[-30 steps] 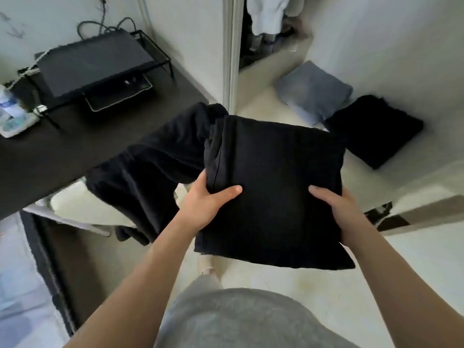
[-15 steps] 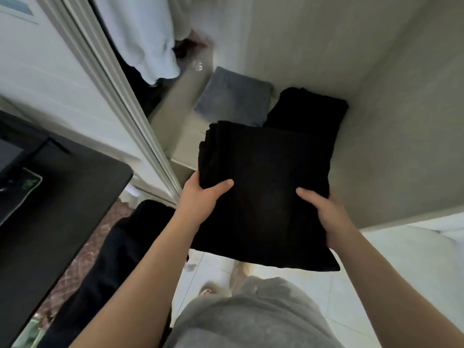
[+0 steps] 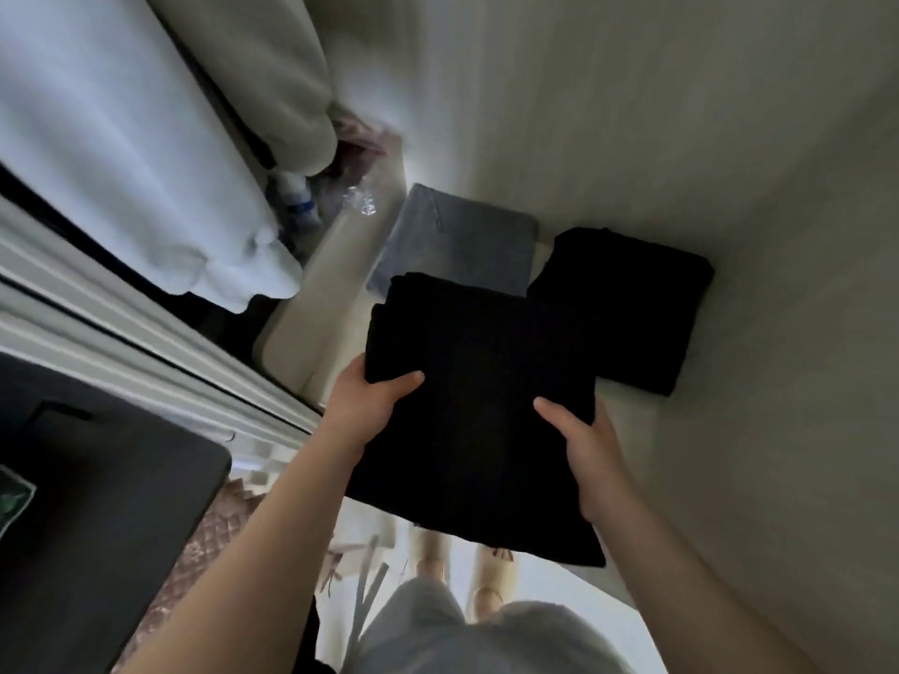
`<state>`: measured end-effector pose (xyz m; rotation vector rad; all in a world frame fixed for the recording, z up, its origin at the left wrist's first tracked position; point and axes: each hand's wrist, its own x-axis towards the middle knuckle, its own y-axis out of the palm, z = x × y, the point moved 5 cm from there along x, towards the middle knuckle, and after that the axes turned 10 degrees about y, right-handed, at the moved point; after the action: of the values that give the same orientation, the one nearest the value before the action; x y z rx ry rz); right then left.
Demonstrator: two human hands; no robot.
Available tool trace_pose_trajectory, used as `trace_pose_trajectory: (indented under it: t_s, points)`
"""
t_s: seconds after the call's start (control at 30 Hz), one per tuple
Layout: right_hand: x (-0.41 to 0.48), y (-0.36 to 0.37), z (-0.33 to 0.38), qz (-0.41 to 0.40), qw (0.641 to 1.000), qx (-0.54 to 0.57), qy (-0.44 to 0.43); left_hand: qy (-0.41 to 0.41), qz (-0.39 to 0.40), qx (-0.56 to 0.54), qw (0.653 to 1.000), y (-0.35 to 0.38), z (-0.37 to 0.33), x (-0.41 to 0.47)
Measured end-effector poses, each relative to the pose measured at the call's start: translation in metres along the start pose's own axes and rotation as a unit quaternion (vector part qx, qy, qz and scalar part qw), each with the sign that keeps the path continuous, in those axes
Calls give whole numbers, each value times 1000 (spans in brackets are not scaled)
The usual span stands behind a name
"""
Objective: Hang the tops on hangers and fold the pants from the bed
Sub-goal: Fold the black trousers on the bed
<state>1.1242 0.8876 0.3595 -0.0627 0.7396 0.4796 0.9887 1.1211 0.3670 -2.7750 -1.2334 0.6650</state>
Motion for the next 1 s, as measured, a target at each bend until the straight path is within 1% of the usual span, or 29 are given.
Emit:
trace_pose_trajectory:
  t_s: [0.1,0.33,0.43,0.57,0.7,0.77,0.8,0.83,0.87,0.9,0.93,0.97,1.0]
  points:
    - [35,10,12,-12,1000,19,9,24,46,21,998,8,-5,51]
    - [134,29,40,-46,997,39,40,70,94,65,991,24,-19,182]
    - [184,39,58,-46,997,40,41,92,69,102,988,30,-25,234]
    - [249,57,80,-55,997,26,51,125,38,184,974,33,-33,297]
    - [303,82,99,-62,997,25,48,154,-21,216,964,32,-35,340]
    - [320,95,105,-63,997,24,41,166,-17,249,954,39,-32,352]
    - [326,101,108,-67,997,11,33,164,-6,289,943,44,-29,354]
    - [330,106,110,-76,997,-17,15,161,3,343,926,49,-23,353]
    - [329,109,111,-95,993,-74,-15,164,7,395,904,53,-17,348]
    - [324,109,112,-126,975,-173,-59,183,9,436,881,58,-11,341]
    - [314,109,111,-166,934,-296,-108,213,9,469,857,63,-5,333]
    - [304,110,104,-198,875,-411,-163,243,11,499,832,68,2,326]
    - [293,113,94,-206,816,-496,-211,263,15,523,811,71,11,319]
